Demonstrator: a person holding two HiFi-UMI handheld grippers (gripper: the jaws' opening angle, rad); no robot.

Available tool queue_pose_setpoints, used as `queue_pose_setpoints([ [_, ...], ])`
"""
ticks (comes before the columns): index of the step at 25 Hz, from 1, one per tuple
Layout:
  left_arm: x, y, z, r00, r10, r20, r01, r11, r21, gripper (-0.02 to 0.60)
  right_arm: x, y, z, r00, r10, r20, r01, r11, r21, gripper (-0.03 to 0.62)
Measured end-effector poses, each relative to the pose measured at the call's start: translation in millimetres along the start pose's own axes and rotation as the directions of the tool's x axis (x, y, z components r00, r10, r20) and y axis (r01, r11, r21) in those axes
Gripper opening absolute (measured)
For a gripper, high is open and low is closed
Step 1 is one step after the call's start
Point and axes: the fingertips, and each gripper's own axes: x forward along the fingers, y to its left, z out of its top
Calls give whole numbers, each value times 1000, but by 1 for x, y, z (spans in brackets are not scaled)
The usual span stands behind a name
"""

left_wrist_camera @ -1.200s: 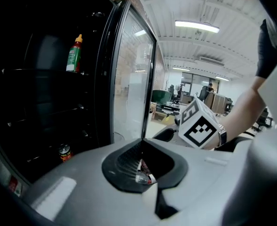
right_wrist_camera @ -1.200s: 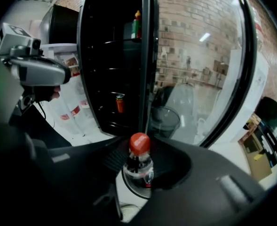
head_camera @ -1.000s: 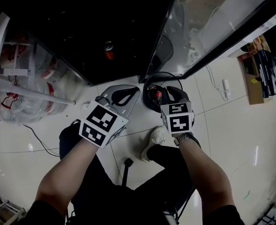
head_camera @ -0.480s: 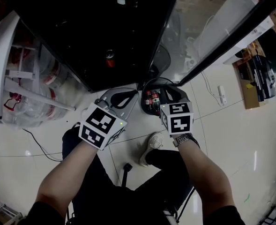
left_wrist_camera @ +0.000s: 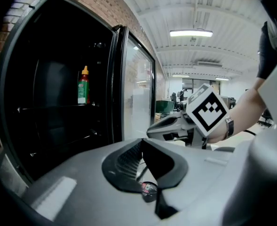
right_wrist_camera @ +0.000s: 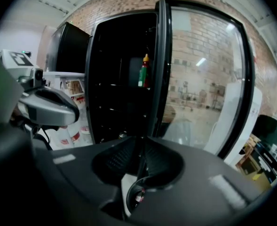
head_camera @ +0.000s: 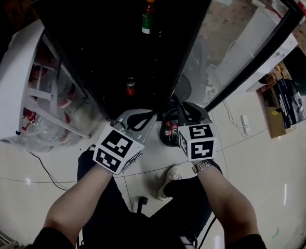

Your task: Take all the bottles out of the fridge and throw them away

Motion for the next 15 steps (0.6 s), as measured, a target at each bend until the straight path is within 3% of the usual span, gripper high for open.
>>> queue_pose_setpoints([
  [15, -64, 80, 59, 986, 138, 96, -143, 989, 46, 5, 35, 43, 152, 984, 26, 174, -18, 999, -45, 198],
])
